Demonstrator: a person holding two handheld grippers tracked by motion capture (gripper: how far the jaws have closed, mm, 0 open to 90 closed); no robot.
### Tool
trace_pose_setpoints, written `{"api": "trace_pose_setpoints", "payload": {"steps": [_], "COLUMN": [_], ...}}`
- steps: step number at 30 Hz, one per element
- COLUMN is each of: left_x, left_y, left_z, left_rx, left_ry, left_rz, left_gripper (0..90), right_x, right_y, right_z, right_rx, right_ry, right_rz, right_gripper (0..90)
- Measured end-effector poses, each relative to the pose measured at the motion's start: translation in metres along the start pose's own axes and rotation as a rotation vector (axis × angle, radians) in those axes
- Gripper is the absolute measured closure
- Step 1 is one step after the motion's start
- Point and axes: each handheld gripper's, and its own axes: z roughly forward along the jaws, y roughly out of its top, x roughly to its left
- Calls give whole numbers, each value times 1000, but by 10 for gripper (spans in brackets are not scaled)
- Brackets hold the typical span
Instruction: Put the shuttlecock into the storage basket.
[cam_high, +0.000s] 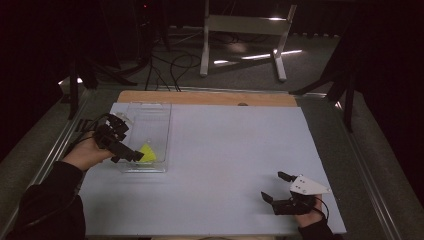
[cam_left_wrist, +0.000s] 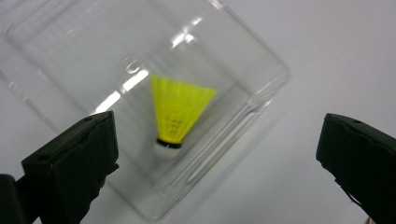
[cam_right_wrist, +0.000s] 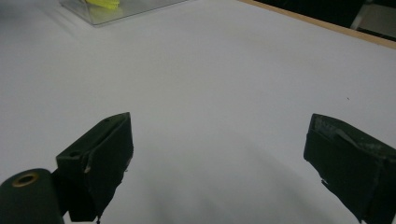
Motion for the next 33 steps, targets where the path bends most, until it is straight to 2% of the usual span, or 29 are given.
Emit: {"api": "trace_pose_setpoints", "payload": {"steps": [3, 6, 8, 9, 14, 22, 28, 33], "left_x": [-5, -12, -18, -20, -32, -51, -66, -79], "left_y": [4, 8, 11, 12, 21, 38, 49, 56], "left_z": [-1, -1, -1, -1, 1, 6, 13, 18], "left_rx": [-12, -29, -36, -42, -59, -83, -95, -107], "left_ry": [11, -8, -5, -17, -14, -55, -85, -109], "left_rz": [23, 67, 94, 102, 138, 195, 264, 300], "left_gripper": [0, 0, 0, 1, 1, 1, 1, 1], "right_x": [1, 0, 0, 0, 1, 0, 0, 0], "right_y": [0, 0, 0, 0, 0, 0, 0, 0], "right_z": [0, 0, 0, 0, 0, -2, -2, -2], "right_rx": [-1, -2, 0, -1, -1, -2, -3, -4], "right_ry": [-1, -2, -1, -1, -3, -2, -4, -2], "right_rz": [-3, 0, 2, 0, 0, -1, 1, -2], "right_gripper": [83, 83, 82, 82, 83, 83, 82, 83]}}
